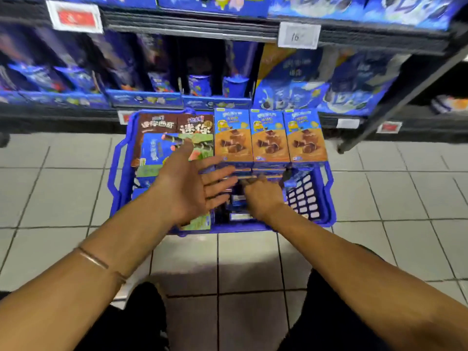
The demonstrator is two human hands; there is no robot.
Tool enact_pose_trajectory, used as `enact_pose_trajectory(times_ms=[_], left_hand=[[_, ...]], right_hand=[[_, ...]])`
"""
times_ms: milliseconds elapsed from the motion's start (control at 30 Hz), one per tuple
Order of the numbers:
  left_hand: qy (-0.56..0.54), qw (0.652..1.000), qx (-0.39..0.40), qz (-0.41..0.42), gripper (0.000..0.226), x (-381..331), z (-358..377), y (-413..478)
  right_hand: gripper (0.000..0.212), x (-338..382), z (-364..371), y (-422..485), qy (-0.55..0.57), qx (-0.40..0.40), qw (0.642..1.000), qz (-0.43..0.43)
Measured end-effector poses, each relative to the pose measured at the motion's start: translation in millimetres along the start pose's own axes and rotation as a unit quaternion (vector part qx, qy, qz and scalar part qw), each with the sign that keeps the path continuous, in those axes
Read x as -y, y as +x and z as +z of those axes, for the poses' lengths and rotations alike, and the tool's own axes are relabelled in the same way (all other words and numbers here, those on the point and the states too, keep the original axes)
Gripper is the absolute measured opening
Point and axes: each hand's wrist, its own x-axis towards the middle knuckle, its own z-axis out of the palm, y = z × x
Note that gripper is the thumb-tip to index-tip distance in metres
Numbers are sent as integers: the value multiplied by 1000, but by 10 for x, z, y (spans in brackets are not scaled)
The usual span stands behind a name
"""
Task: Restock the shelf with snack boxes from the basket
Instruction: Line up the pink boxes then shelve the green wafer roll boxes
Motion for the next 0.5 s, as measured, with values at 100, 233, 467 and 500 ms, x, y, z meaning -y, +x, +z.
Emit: enact_pose_trajectory(times_ms=[100, 233, 467, 500], left_hand=[[15, 999, -15, 31, 71, -13, 126, -86], [41, 994, -56, 81, 67, 23, 160, -209], [137, 978, -35, 156, 61, 177, 222, -312], [132, 978, -6, 161, 62, 217, 259, -341]], right_hand=[[47, -102, -130, -79, 19, -12, 1000, 12], [29, -329, -499, -357, 285, -106, 952, 40], [16, -374, -1197, -939, 723, -235, 648, 38], [17, -324, -1252, -983, 744, -209, 634, 31]])
